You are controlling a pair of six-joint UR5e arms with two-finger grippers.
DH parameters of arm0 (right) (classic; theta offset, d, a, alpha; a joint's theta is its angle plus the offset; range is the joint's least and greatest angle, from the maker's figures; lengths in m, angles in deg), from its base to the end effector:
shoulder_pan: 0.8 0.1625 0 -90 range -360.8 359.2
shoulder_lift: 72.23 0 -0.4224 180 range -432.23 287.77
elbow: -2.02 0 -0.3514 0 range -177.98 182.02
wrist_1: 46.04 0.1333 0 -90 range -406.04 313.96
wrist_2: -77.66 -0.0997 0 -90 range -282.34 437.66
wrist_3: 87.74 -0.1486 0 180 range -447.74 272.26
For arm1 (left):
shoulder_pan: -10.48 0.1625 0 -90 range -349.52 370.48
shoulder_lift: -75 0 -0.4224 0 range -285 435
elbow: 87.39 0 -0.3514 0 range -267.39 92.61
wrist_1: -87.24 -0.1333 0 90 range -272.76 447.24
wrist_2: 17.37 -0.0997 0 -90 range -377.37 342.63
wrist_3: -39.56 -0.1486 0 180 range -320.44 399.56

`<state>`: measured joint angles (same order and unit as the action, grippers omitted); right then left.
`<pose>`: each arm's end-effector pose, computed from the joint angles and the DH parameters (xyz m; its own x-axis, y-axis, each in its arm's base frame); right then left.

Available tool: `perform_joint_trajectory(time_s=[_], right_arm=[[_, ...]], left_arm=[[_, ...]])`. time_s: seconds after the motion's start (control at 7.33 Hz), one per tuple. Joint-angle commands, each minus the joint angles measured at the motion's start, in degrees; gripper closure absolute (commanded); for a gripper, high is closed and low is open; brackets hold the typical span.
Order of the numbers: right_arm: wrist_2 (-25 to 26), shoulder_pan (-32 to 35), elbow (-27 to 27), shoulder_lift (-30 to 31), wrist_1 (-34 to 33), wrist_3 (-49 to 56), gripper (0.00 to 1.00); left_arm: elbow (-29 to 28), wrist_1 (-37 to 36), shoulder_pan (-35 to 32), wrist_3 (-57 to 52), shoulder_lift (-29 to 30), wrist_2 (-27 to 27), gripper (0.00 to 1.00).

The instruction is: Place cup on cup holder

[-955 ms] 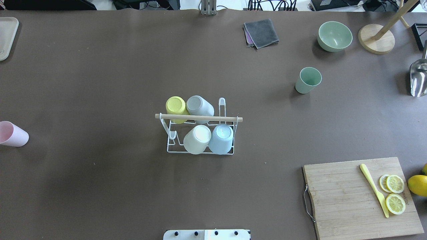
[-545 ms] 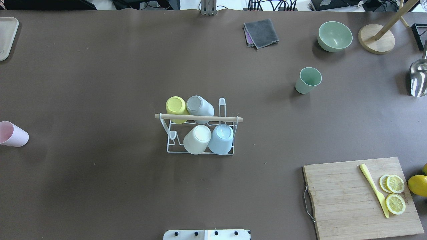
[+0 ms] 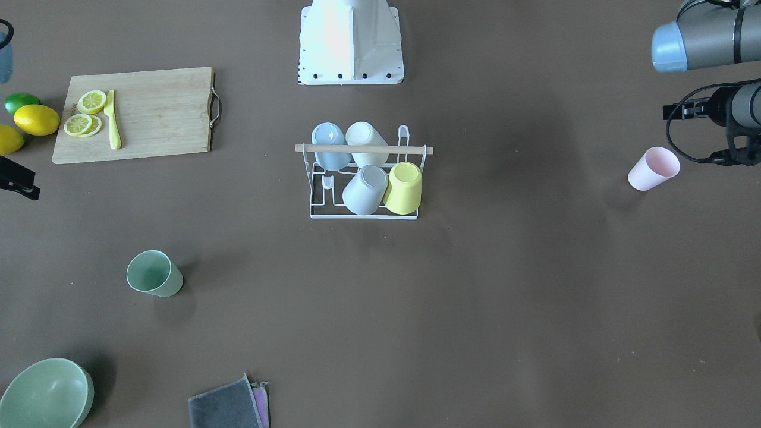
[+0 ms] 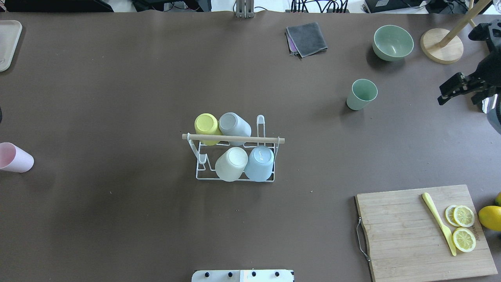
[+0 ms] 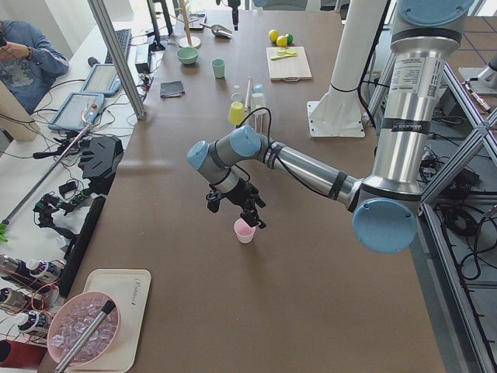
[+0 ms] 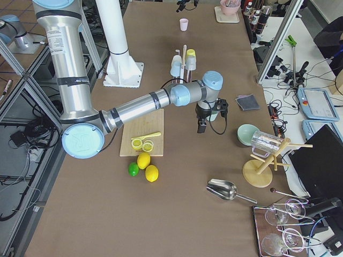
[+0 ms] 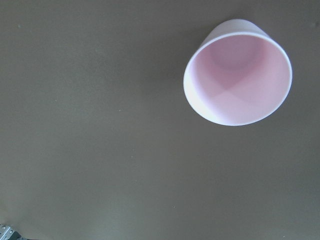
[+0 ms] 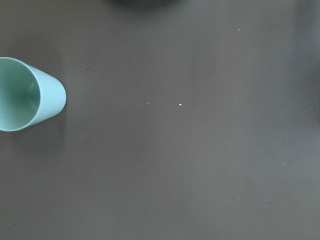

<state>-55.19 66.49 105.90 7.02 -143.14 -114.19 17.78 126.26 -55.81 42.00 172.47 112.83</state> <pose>-0.1734 -0.4978 0.5049 0.6987 -0.0308 0.7148 0.0636 0.9978 -0.0192 0.1319 -0.3933 0.5933 0.8369 -0.0077 -0.5474 -0.3186 0.8063 -0.4985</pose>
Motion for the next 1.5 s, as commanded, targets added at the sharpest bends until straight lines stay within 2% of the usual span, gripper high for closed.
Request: perform_joint_trajectory(time_s=[0.0, 0.14, 0.27, 0.41, 0.55, 0.68, 0.82, 0.95, 1.36], right_arm=[[0.32, -2.08, -6.53, -7.75, -0.28, -1.49, 0.00], [0.40, -1.73, -11.19, -12.84, -1.94, -1.40, 0.00], [0.49, -1.20, -15.50, -18.29, -4.13, -0.97, 0.00], [0.40, -0.59, -20.16, -22.09, -4.15, -0.62, 0.00], [0.49, -0.49, -24.90, -26.39, -4.15, 0.43, 0.00], [0.58, -0.32, -30.52, -30.78, -4.07, 1.14, 0.00], [0.23, -0.32, -37.27, -34.04, -3.72, 6.80, 0.00], [-0.03, -0.40, -45.52, -39.39, -3.80, 11.30, 0.00], [0.05, -0.67, -59.01, -46.19, -3.45, 18.01, 0.00]], left_arm=[[-0.13, -1.06, 2.64, -2.68, 1.66, -0.20, 0.02], [-1.09, -0.36, 5.10, -7.58, 2.88, -1.34, 0.02], [-5.19, 0.43, 5.38, -12.15, 7.07, -6.13, 0.02], [-10.02, 0.79, 5.73, -19.85, 10.51, -8.27, 0.02], [-11.98, 0.88, 5.74, -21.15, 12.81, -11.86, 0.02], [-14.00, 0.97, 6.17, -21.59, 14.22, -13.11, 0.02], [-19.24, 4.36, 6.96, -29.78, 15.28, -15.13, 0.02], [-22.69, 4.40, 6.88, -31.08, 17.12, -15.58, 0.02], [-30.35, 4.22, 7.40, -31.00, 21.25, -15.32, 0.02]])
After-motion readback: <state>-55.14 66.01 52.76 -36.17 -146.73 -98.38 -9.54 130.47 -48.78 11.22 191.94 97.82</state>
